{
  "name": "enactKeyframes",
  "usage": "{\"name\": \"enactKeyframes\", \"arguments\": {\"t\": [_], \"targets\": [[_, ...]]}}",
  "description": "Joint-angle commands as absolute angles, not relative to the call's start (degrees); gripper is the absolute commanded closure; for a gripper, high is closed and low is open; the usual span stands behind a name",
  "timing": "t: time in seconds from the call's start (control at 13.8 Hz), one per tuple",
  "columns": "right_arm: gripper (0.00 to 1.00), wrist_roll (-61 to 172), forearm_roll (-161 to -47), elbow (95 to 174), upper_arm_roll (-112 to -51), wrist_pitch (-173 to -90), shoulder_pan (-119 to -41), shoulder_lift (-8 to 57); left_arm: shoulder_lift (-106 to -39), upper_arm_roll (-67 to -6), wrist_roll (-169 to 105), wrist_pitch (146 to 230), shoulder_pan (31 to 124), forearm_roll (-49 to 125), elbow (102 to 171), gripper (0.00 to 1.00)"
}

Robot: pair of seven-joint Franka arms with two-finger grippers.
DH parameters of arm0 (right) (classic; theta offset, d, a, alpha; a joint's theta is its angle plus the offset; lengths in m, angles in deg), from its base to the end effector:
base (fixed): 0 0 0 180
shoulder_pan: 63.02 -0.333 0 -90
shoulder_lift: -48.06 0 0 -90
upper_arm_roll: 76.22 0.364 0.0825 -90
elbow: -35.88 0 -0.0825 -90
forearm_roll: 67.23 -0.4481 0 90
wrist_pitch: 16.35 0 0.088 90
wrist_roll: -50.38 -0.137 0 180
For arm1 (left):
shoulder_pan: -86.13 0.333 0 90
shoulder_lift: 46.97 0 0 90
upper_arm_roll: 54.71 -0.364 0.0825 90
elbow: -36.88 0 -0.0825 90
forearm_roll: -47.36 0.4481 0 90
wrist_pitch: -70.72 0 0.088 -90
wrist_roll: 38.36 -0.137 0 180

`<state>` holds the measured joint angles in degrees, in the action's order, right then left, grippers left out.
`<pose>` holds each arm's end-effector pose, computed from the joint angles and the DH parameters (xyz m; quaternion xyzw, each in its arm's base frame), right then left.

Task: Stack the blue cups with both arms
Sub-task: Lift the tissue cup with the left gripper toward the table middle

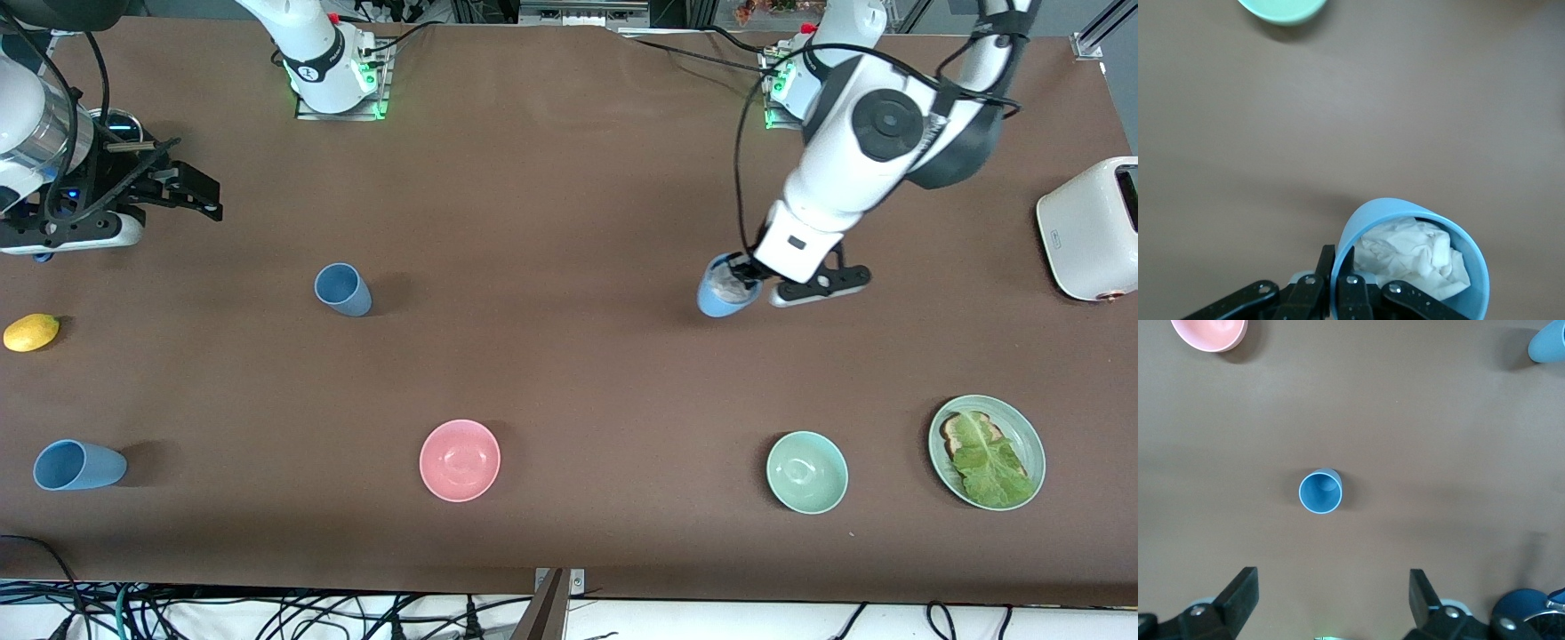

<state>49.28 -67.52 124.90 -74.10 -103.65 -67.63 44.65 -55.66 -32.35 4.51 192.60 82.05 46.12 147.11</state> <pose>0.6262 0.0740 0.6106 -0.9978 -0.0491 0.0449 0.0006 0.5960 -0.2900 0.4110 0.9873 0.1510 0.0042 0.0491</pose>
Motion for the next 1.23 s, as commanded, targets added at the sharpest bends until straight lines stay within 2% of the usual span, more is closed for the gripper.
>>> {"name": "enactKeyframes", "arguments": {"t": [0.0,0.44,0.87,1.16], "targets": [[0.0,49.8,-66.8,124.8,-73.8,-103.6,-67.4,45.0,-61.5,-32.6,13.6,190.8,77.7,47.0,140.1,1.0],[0.0,49.8,-66.8,124.9,-73.8,-103.6,-67.4,44.9,-74.6,-32.9,33.2,190.9,66.9,53.8,127.2,1.0],[0.0,49.9,-66.8,124.9,-73.8,-103.6,-67.4,44.9,-83.3,-33.8,42.2,192.5,62.4,61.2,123.4,1.0],[0.0,50.0,-66.9,124.8,-73.8,-103.6,-67.3,45.1,-87.1,-33.9,44.7,198.6,61.8,62.7,123.0,1.0]]}}
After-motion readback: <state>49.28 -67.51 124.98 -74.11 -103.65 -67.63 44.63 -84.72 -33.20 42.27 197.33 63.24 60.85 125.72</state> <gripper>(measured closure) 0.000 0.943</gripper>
